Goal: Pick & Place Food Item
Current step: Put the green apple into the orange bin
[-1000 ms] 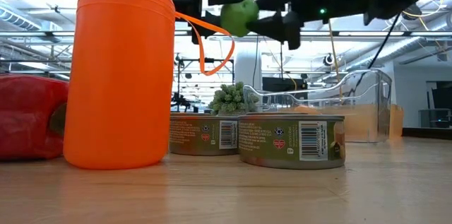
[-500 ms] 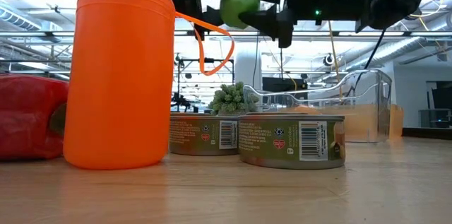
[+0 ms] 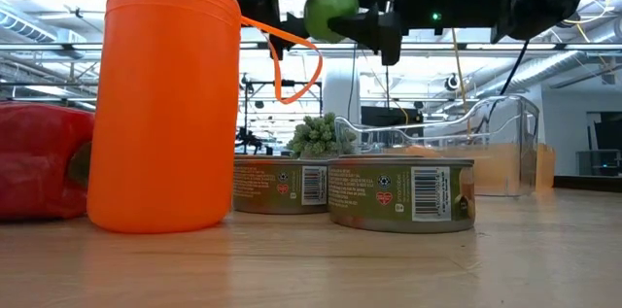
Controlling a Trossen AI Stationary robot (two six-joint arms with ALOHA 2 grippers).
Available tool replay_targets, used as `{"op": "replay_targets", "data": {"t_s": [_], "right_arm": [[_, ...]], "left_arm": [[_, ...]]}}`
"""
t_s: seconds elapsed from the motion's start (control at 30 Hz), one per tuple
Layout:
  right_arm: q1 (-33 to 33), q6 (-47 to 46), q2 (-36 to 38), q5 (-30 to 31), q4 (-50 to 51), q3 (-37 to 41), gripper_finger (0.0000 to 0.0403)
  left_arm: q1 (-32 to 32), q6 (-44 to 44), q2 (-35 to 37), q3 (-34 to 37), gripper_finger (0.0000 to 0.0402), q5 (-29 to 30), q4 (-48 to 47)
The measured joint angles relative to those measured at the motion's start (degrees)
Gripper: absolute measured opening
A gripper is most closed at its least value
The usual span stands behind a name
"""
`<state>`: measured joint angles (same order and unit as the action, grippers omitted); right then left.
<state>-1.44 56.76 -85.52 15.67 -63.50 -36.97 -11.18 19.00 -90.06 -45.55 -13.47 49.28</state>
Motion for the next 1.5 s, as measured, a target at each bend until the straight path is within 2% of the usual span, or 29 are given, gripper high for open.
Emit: {"op": "replay_targets", "data": {"t_s": [0.13, 0.23, 0.43, 0.5, 0.6, 0.67, 0.83, 0.97, 1.07, 1.17, 1.23, 1.43, 1.5], "right_arm": [[1.26, -1.23, -0.20, 1.68, 1.41, 0.12, 0.0307], [1.89, -4.51, -0.08, 3.62, 3.57, 0.22, 0.0307], [1.95, -10.51, 0.11, 7.26, 7.38, 0.81, 0.0306], [1.96, -12.02, 0.25, 11.66, 7.40, 0.55, 0.0306], [1.75, -13.79, 1.90, 19.66, 12.58, 0.87, 0.0306], [0.62, -16.72, 5.16, 21.07, 17.00, 0.84, 0.0306], [-5.66, -26.82, 14.99, 19.21, 28.44, 3.54, 0.0305], [-13.44, -33.42, 24.37, 15.64, 30.06, 8.49, 0.0305], [-18.07, -36.52, 30.72, 16.58, 32.40, 12.99, 0.0305], [-20.85, -41.04, 35.79, 20.25, 38.94, 15.55, 0.0305], [-22.13, -45.42, 38.27, 21.92, 46.64, 16.16, 0.0305], [-25.27, -58.78, 41.71, 21.46, 64.23, 16.20, 0.0305], [-26.41, -61.77, 41.93, 18.31, 67.12, 16.20, 0.0305]], "left_arm": [[-1.95, 2.17, 4.60, -0.25, 0.0314, -1.28, -7.38], [-3.92, 0.21, 8.13, -0.18, 0.0325, -1.50, -12.79], [-5.89, -1.43, 11.28, -0.03, 0.0338, 0.19, -14.07], [-6.40, -2.07, 12.04, 0.02, 0.0339, 0.05, -15.80], [-6.93, -3.71, 12.72, -0.21, 0.0339, 2.19, -16.01], [-6.84, -3.88, 12.48, -0.09, 0.0339, 3.27, -18.25], [-6.58, -5.00, 12.13, -0.01, 0.0340, 6.38, -21.08], [-6.43, -5.33, 12.04, -0.01, 0.0340, 6.43, -21.62], [-6.32, -5.40, 12.05, -0.01, 0.0340, 6.56, -22.20], [-6.25, -5.41, 12.06, -0.01, 0.0340, 6.48, -22.16], [-6.27, -5.39, 12.06, -0.01, 0.0340, 6.56, -22.25], [-6.30, -5.61, 12.06, -0.01, 0.0340, 9.49, -22.71], [-6.27, -5.59, 12.06, -0.01, 0.0340, 9.50, -22.92]]}}
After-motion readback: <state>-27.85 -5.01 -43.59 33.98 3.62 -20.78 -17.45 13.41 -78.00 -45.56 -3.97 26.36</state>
